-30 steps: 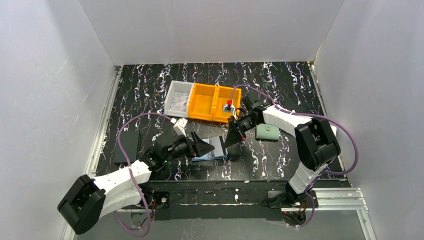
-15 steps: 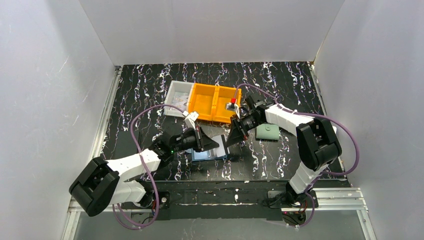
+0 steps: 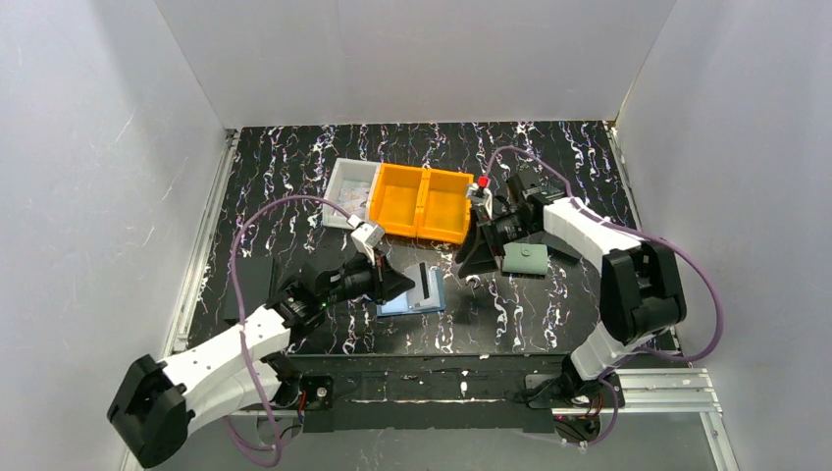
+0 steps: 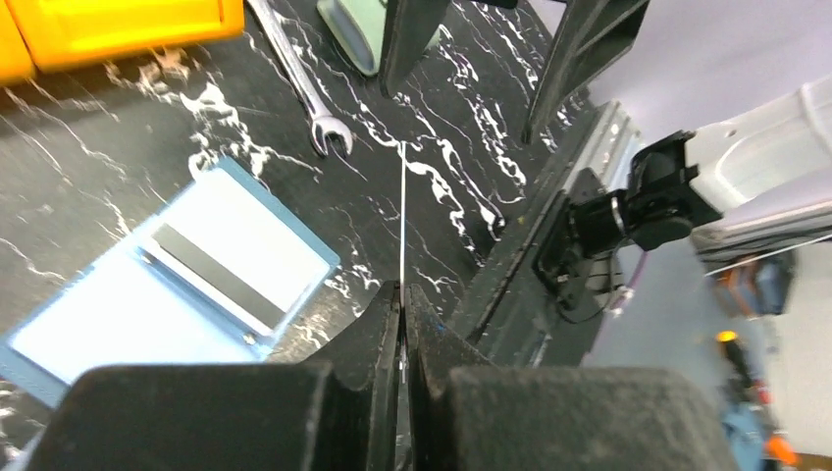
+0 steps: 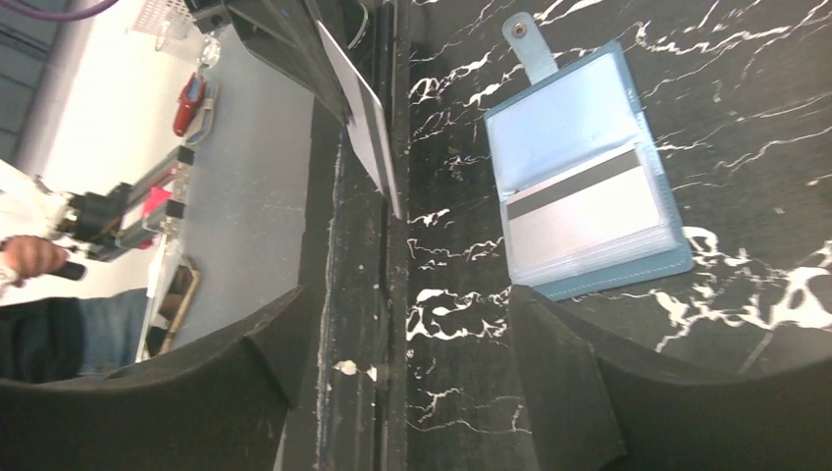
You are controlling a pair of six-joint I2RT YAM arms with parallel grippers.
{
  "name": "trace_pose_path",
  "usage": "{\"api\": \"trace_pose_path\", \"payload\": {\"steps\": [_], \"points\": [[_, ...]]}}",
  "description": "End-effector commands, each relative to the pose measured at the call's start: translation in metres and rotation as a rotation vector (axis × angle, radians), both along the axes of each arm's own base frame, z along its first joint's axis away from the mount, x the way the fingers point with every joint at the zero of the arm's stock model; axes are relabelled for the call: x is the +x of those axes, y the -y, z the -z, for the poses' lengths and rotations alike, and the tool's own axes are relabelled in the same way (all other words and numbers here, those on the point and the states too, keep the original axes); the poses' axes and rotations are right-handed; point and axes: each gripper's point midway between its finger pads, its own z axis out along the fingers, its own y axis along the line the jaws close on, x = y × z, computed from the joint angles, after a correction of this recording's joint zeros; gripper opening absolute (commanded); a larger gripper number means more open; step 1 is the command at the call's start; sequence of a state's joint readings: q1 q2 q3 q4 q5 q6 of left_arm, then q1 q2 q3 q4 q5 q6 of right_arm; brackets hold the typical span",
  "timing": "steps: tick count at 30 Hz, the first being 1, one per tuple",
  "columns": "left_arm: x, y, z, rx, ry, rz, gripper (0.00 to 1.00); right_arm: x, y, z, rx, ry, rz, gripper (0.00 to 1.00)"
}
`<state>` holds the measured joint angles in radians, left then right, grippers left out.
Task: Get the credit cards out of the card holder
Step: Place the credit card in the storage box.
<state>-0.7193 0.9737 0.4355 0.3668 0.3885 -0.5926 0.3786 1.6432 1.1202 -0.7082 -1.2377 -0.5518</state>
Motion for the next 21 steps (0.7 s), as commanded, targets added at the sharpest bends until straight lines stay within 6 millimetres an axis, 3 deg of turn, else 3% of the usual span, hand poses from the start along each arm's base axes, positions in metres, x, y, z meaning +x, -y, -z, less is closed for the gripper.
{"api": "trace_pose_path", "payload": {"steps": [1, 5, 10, 15, 21], "points": [[0.005, -0.015, -0.017, 0.227, 0.360, 0.051, 0.00, 0.004, 0.009, -0.033, 0.067, 0.122, 0.017, 0.85], [-0.008, 0.000, -0.039, 0.355, 0.719, 0.164, 0.00, 0.011, 0.019, -0.047, 0.123, 0.113, 0.098, 0.91], [-0.005, 0.009, -0.045, 0.530, 0.938, 0.181, 0.00, 0.022, 0.027, -0.064, 0.187, 0.093, 0.233, 0.98], [0.003, 0.018, -0.039, 0.783, 1.126, 0.178, 0.00, 0.019, 0.028, -0.055, 0.170, 0.010, 0.304, 0.98], [0.003, 0.040, -0.035, 0.878, 1.226, 0.182, 0.00, 0.026, 0.021, -0.030, 0.110, -0.255, 0.314, 0.98]]}}
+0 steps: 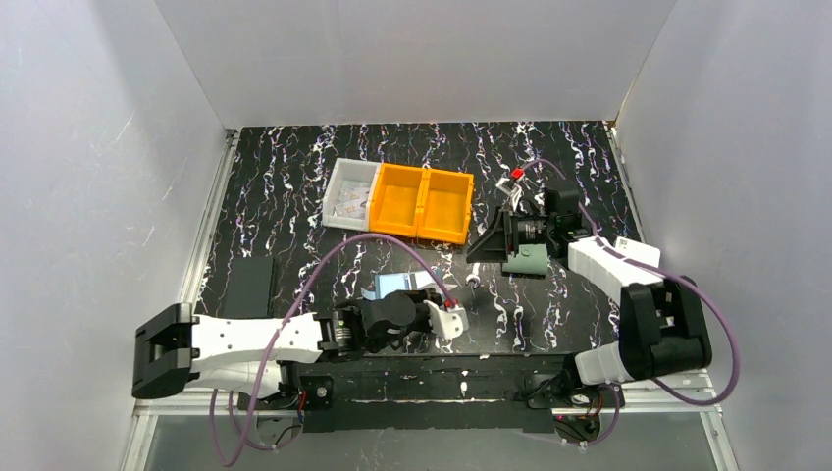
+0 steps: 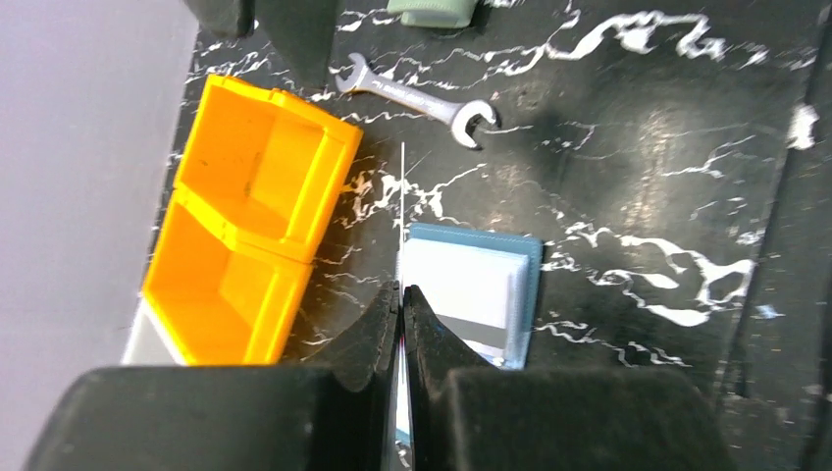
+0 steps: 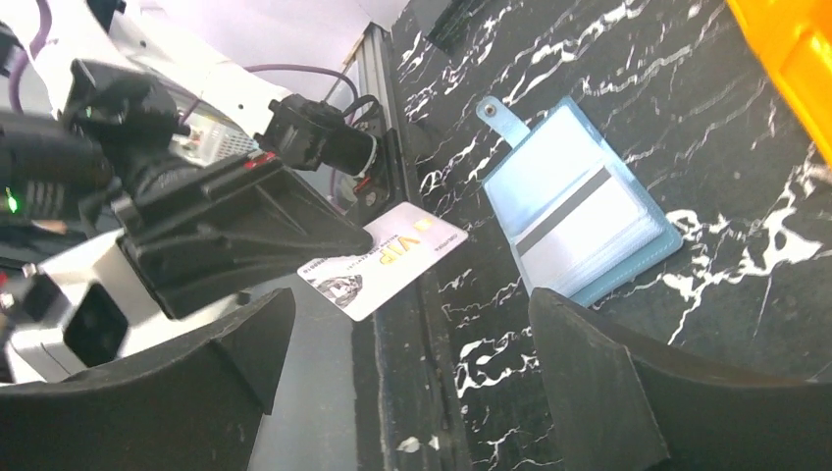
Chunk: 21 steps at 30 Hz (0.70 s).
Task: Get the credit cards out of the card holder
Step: Place the credit card in the storage box.
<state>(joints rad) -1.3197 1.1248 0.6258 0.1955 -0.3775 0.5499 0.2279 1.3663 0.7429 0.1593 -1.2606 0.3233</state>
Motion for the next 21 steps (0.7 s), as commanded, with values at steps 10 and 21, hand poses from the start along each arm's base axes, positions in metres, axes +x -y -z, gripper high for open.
{"api": "trace_pose_path", "payload": {"steps": [10, 21], "points": [[0.025, 0.029, -0.027, 0.076, 0.286, -0.078, 0.00, -0.007, -0.030, 0.021, -0.029, -0.295, -0.052, 0.96], [0.033, 0.027, -0.036, 0.078, 0.353, -0.126, 0.00, -0.014, -0.038, 0.027, -0.034, -0.425, -0.119, 0.89]]}}
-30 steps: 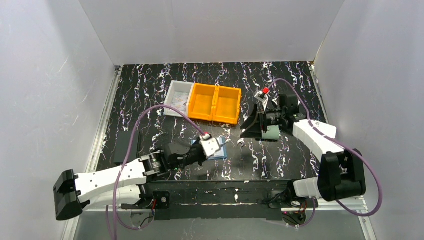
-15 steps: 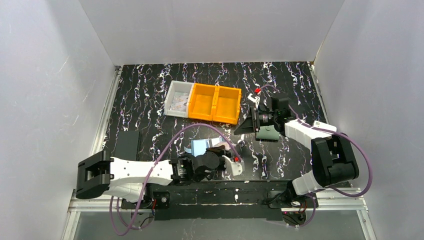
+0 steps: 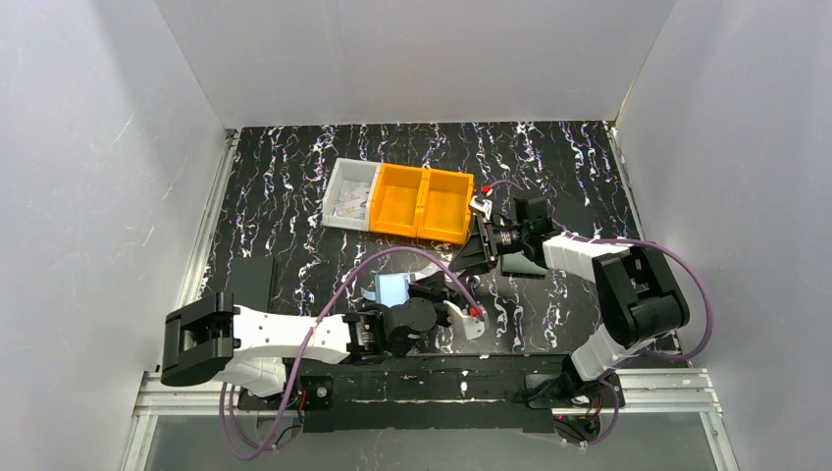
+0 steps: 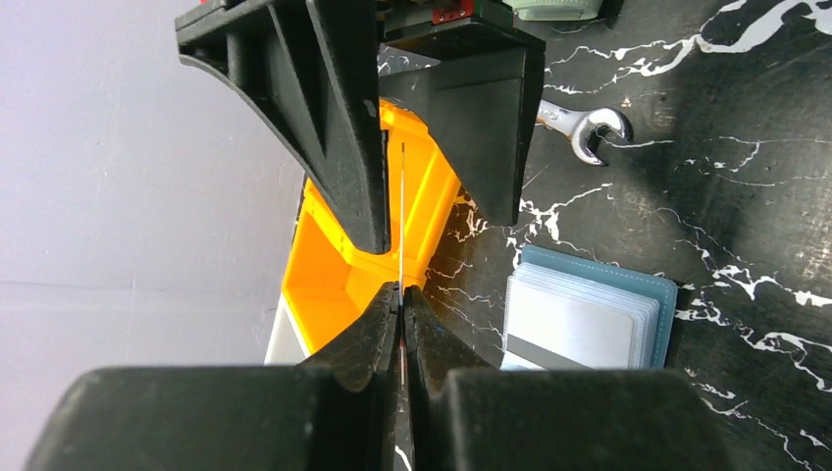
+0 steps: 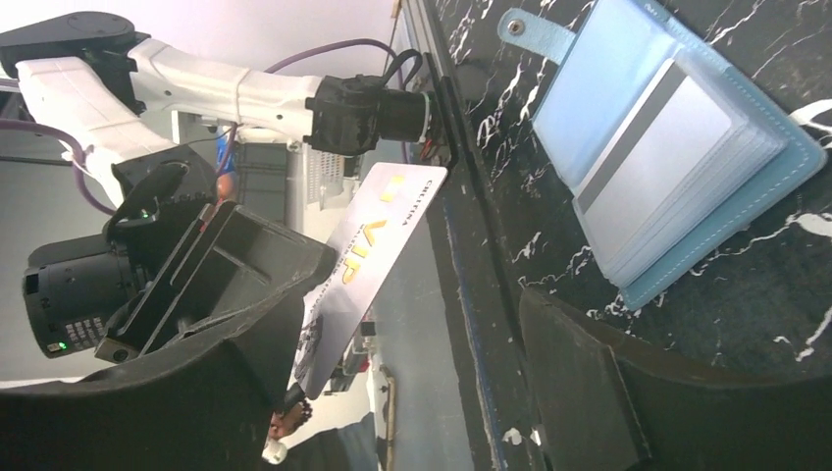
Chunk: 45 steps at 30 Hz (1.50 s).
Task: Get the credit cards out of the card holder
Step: Place the credit card in the storage box.
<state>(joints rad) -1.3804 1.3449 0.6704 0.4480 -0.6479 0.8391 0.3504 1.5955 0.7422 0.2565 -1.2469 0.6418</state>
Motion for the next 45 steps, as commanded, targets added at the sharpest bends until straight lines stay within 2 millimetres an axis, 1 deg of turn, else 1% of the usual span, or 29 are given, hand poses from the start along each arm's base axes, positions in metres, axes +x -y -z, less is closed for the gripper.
{"api": "trace_pose_path", "payload": {"steps": [1, 7, 10, 11, 12, 14, 15, 16, 18, 21, 23, 25, 26, 27, 28, 29, 30, 31, 33, 34, 36, 38, 39, 41, 43, 45], "points": [[0.003, 0.007, -0.023, -0.056, 0.045, -0.023, 0.00, 0.001, -0.004, -0.018, 0.051, 0.007, -0.052, 0.87], [0.001, 0.017, -0.009, 0.015, 0.063, -0.008, 0.00, 0.000, -0.005, -0.019, 0.055, -0.029, -0.067, 0.73], [0.002, 0.017, -0.002, 0.050, 0.074, -0.020, 0.00, -0.001, -0.006, -0.019, 0.058, -0.041, -0.078, 0.66], [0.003, 0.016, 0.000, 0.063, 0.079, -0.027, 0.00, -0.001, -0.006, -0.018, 0.057, -0.043, -0.079, 0.62], [0.004, 0.015, 0.003, 0.077, 0.083, -0.032, 0.00, -0.001, -0.006, -0.018, 0.056, -0.047, -0.079, 0.56], [0.005, 0.014, 0.009, 0.106, 0.089, -0.039, 0.00, 0.001, -0.007, -0.015, 0.049, -0.054, -0.072, 0.31], [0.006, 0.013, 0.013, 0.115, 0.089, -0.041, 0.00, 0.001, -0.007, -0.013, 0.046, -0.060, -0.070, 0.20], [0.005, 0.013, 0.016, 0.123, 0.086, -0.040, 0.00, 0.002, -0.007, -0.012, 0.045, -0.065, -0.071, 0.13], [0.005, 0.013, 0.021, 0.124, 0.076, -0.043, 0.00, 0.003, -0.008, -0.010, 0.042, -0.061, -0.067, 0.02], [0.001, 0.015, 0.025, 0.098, 0.046, -0.032, 0.14, 0.003, -0.007, -0.011, 0.046, -0.033, -0.065, 0.01], [-0.005, 0.017, 0.027, 0.056, 0.004, -0.014, 0.27, 0.003, -0.007, -0.012, 0.048, -0.011, -0.063, 0.01], [-0.011, 0.018, 0.028, -0.013, -0.057, -0.012, 0.42, 0.003, -0.007, -0.013, 0.049, 0.014, -0.063, 0.01], [-0.014, 0.016, 0.025, -0.058, -0.094, -0.013, 0.47, 0.004, -0.006, -0.012, 0.047, 0.030, -0.063, 0.01], [-0.018, 0.015, 0.028, -0.087, -0.138, -0.010, 0.51, 0.004, -0.006, -0.011, 0.044, 0.042, -0.064, 0.01], [-0.024, 0.013, 0.024, -0.137, -0.184, -0.001, 0.57, 0.004, -0.005, -0.010, 0.041, 0.051, -0.066, 0.01], [-0.028, 0.011, 0.027, -0.167, -0.233, -0.004, 0.61, 0.004, -0.005, -0.009, 0.037, 0.061, -0.065, 0.01], [-0.033, 0.007, 0.020, -0.226, -0.278, -0.011, 0.65, 0.005, -0.005, -0.008, 0.030, 0.071, -0.062, 0.01], [-0.038, 0.002, 0.019, -0.254, -0.325, -0.016, 0.69, 0.005, -0.005, -0.006, 0.024, 0.079, -0.060, 0.01], [-0.048, -0.009, 0.011, -0.360, -0.450, -0.053, 0.82, 0.005, -0.004, -0.004, 0.011, 0.108, -0.057, 0.01], [-0.054, -0.014, 0.008, -0.382, -0.511, -0.055, 0.88, 0.005, -0.003, -0.004, 0.006, 0.126, -0.056, 0.01], [-0.067, -0.023, 0.003, -0.421, -0.686, -0.035, 0.90, 0.005, -0.002, -0.002, -0.008, 0.173, -0.055, 0.01], [-0.071, -0.036, -0.001, -0.469, -0.848, -0.061, 0.91, 0.004, 0.000, -0.002, -0.020, 0.217, -0.064, 0.01], [-0.070, -0.043, -0.003, -0.493, -0.895, -0.078, 0.91, 0.004, 0.000, -0.003, -0.025, 0.246, -0.067, 0.01], [-0.069, -0.053, -0.008, -0.533, -0.946, -0.096, 0.92, 0.003, 0.003, -0.004, -0.037, 0.319, -0.078, 0.01], [-0.065, -0.062, -0.010, -0.567, -0.962, -0.121, 0.93, 0.002, 0.005, -0.006, -0.048, 0.386, -0.093, 0.01], [-0.062, -0.072, -0.012, -0.598, -0.969, -0.158, 0.93, 0.001, 0.007, -0.009, -0.051, 0.497, -0.120, 0.01]]}}
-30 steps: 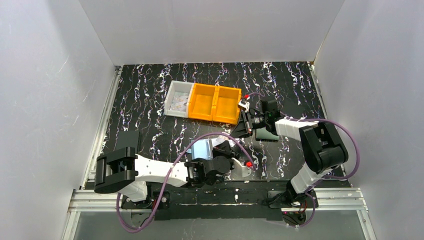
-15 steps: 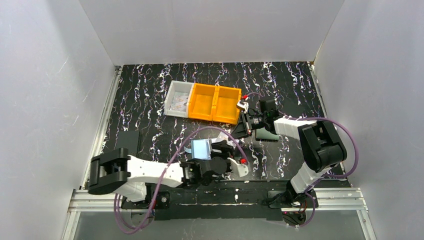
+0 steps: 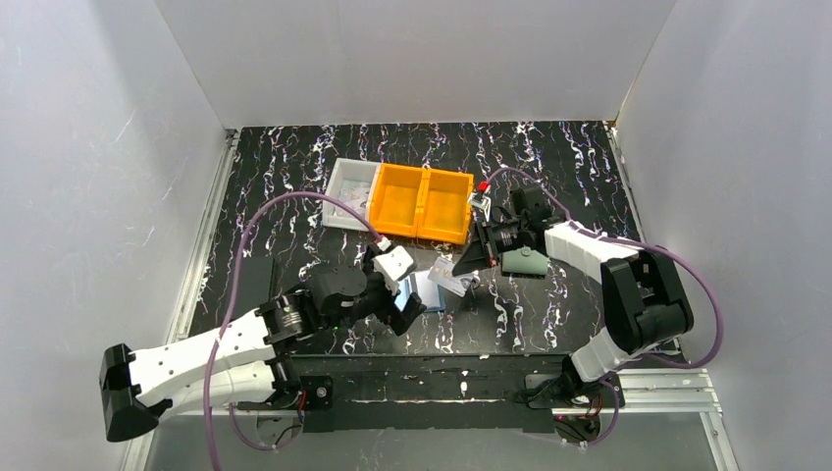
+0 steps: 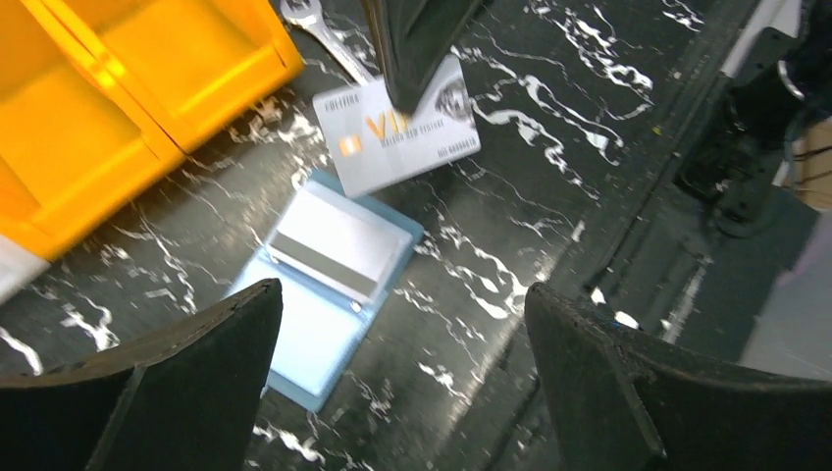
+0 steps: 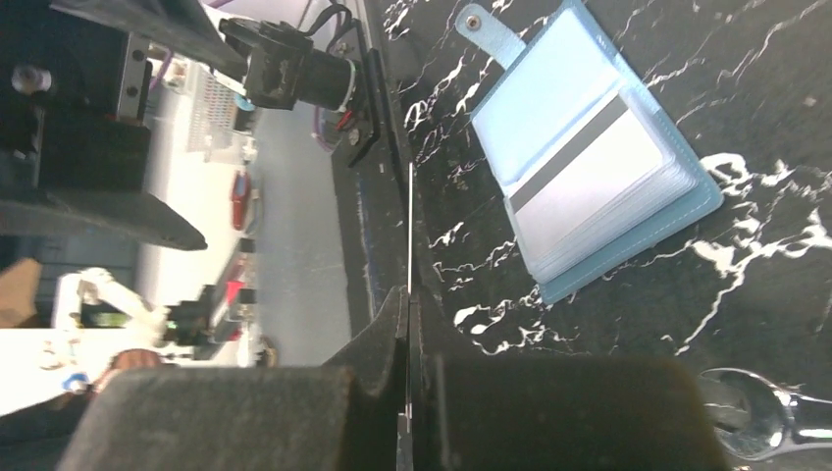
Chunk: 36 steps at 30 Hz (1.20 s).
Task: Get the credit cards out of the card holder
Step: Place the credit card in the storage box.
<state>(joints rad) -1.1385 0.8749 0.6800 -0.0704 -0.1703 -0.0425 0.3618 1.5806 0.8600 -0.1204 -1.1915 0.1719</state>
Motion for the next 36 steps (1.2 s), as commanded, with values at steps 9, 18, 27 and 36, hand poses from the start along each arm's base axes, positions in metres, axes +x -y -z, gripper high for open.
{"api": "trace_pose_path", "payload": {"steps": [9, 18, 27, 36], "points": [[-0.002, -0.065, 0.012, -0.078, -0.324, -0.255, 0.98, 0.012, -0.019, -0.023, -0.184, 0.609, -0.271, 0.01], [0.023, -0.126, -0.003, -0.058, -0.248, -0.484, 0.98, 0.058, -0.099, -0.057, -0.286, 0.905, -0.373, 0.01], [0.041, -0.197, -0.023, -0.087, 0.028, -0.766, 0.98, 0.128, -0.247, -0.090, -0.217, 1.157, -0.184, 0.01], [0.043, -0.212, -0.022, 0.049, 0.071, -0.788, 0.98, 0.178, -0.285, -0.070, -0.234, 1.250, -0.027, 0.01]]}}
